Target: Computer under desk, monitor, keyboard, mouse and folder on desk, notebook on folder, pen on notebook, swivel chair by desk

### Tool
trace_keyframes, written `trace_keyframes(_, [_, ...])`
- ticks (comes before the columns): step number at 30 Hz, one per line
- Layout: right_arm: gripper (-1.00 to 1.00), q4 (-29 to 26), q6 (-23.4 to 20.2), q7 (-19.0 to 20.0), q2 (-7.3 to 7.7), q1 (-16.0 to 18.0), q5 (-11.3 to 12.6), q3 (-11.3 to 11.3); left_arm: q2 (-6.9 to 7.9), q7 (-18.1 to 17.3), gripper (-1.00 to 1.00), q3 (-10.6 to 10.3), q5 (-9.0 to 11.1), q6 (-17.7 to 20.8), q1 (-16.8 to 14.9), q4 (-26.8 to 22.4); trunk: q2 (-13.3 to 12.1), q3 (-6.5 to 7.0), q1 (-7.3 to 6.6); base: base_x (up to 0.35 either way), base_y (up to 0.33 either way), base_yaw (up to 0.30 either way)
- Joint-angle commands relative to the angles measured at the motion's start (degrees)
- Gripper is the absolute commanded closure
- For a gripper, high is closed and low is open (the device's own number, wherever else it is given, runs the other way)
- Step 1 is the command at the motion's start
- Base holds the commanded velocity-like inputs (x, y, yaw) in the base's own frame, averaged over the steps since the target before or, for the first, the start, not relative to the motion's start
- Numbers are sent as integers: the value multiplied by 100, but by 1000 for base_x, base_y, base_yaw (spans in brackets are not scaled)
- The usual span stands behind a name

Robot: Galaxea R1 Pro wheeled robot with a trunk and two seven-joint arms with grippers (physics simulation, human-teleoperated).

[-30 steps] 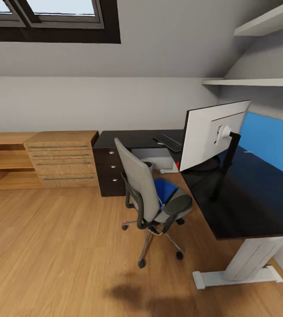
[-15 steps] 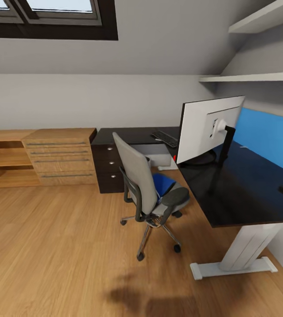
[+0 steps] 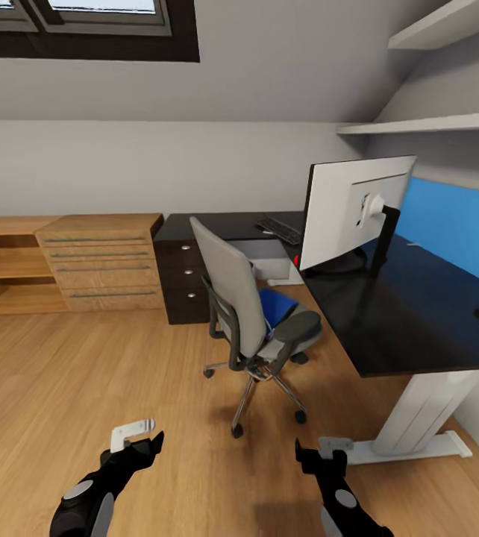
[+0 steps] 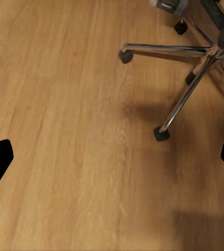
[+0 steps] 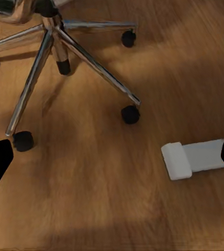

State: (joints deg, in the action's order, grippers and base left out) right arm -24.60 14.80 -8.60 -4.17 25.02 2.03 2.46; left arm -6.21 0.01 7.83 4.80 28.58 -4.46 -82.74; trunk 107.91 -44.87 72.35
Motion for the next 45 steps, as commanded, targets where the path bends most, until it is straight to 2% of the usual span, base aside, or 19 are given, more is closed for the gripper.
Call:
trace_keyframes(1, [-100, 53, -10, -33, -10, 23, 128, 27, -14, 2, -100, 11, 44, 34, -20, 16, 44, -24, 22, 0, 0, 0])
trace_keyframes(2, [-100, 171, -44, -34, -54, 47, 295, 30, -26, 4, -100, 7, 39, 34, -42, 87, 84, -42, 44, 0, 0, 0])
trace_keyframes(5, [-100, 363, -77, -28, -171, 77, 493, 48, -32, -13, -100, -11, 37, 37, -69, 216, 204, -96, 110, 0, 0, 0])
trace_keyframes(8, [-100, 424, -72, -12, -211, 84, 528, 94, -39, -16, -100, -21, 38, 36, -75, 247, 325, -149, 176, 0, 0, 0])
trace_keyframes(12, [-100, 489, -66, 12, -266, 90, 534, 267, -39, -11, -100, -62, 38, 34, -80, 279, 485, -221, 263, 0, 0, 0])
trace_keyframes(19, [-100, 432, -93, -2, -188, 118, 469, 332, -72, 17, -100, -202, 23, 66, -95, 255, 766, -347, 417, 0, 0, -5])
trace_keyframes(21, [-100, 332, -190, -30, -188, 273, 461, 333, -189, 188, -100, -261, -27, 69, -154, 252, 846, -383, 461, 0, 0, 0])
trace_keyframes(24, [-100, 318, -619, -46, -193, 782, 476, 333, -338, 647, -100, -360, -86, 83, -486, 300, 966, -437, 527, 0, 0, 0])
trace_keyframes(28, [-100, 416, -987, -51, -206, 1302, 508, 329, -379, 883, -100, -408, -92, 94, -928, 420, 1127, -509, 615, 0, 0, 0])
trace_keyframes(31, [-100, 499, -1107, -53, -217, 1633, 523, 327, -379, 947, -100, -420, -74, 103, -1140, 429, 1247, -562, 681, 0, 0, 0])
trace_keyframes(34, [-100, 572, -1150, -52, -222, 1818, 534, 319, -379, 974, -100, -402, -40, 153, -1229, 406, 1368, -616, 747, 0, 0, 0])
trace_keyframes(41, [-100, 1012, -963, -45, -208, 1940, 534, 269, -362, 975, -100, -394, -12, 339, -1290, 209, 1648, -742, 900, 0, 0, 0])
trace_keyframes(42, [-100, 1029, -950, -48, -197, 1943, 532, 242, -358, 967, -100, -410, -13, 342, -1150, -148, 1688, -760, 922, 0, 0, 0])
trace_keyframes(45, [-100, 1024, -944, -48, -179, 1945, 531, 135, -356, 959, -100, -455, -19, 317, -853, -657, 1809, -814, 988, 0, 0, 0])
